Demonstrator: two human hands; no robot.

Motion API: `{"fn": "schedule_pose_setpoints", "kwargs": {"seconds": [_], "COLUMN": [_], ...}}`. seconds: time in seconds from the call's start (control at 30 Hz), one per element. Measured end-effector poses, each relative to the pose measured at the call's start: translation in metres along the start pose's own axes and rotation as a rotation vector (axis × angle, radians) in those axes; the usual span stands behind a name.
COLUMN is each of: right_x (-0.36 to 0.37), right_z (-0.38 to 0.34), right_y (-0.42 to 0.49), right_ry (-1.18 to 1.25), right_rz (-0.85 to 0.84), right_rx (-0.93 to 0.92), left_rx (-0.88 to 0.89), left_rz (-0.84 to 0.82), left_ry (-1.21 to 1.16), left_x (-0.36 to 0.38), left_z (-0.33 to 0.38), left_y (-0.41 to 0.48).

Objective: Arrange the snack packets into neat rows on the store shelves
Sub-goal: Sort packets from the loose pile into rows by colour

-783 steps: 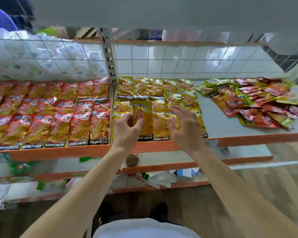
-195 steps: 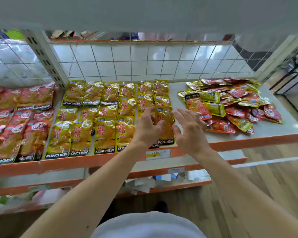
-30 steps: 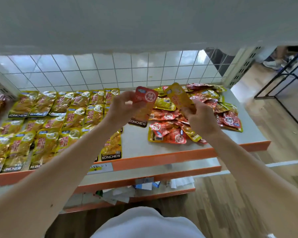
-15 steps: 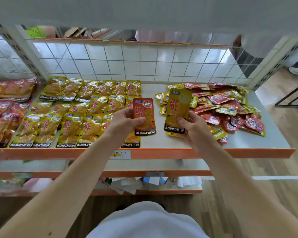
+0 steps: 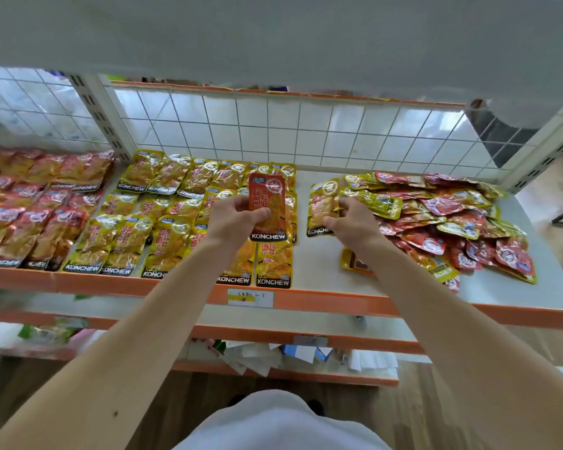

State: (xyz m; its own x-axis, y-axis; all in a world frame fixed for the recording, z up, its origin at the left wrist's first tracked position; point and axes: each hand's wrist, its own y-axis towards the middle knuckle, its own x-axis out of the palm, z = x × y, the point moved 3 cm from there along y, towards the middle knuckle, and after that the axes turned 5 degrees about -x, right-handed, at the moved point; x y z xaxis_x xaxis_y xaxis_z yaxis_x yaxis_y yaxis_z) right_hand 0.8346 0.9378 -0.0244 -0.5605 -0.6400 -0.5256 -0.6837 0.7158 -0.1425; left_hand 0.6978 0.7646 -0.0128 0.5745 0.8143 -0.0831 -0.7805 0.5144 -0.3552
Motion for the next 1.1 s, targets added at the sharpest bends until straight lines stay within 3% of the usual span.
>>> {"fn": "schedule_pose_setpoints", "kwargs": {"seconds": [0.23, 0.37, 0.5, 0.6, 0.73, 1.1], "right_x": [0.017, 0.021, 0.025, 0.033, 0.038, 0.037], "right_z": [0.003, -0.003, 0.002, 0.012, 0.019, 0.011], "right_y": [0.038, 0.031, 0.020, 0.024, 0.039, 0.068], "right_ry": [-0.248, -0.611, -0.766, -0.829, -0.833, -0.917], "right_rz": [0.030, 0.132, 0.124, -0.005, -0.116, -0.154], "right_rx": [-0.003, -0.244, -0.350, -0.432, -0.408, -0.363], "left_rx": [0.046, 0.044, 0.034, 0.033, 0.042, 0.009], "left_rz": [0.017, -0.014, -0.030, -0.043, -0.062, -0.044], "left_ry": [0.034, 0.089, 0.094, 0.083, 0.094, 0.143], "left_x": [-0.008, -0.007, -0.003, 0.002, 0.004, 0.010], "left_z": [0.005, -0.002, -0.009, -0.010, -0.011, -0.004], "left_y": [0.003, 0.005, 0.011, 0.014, 0.013, 0.037]}}
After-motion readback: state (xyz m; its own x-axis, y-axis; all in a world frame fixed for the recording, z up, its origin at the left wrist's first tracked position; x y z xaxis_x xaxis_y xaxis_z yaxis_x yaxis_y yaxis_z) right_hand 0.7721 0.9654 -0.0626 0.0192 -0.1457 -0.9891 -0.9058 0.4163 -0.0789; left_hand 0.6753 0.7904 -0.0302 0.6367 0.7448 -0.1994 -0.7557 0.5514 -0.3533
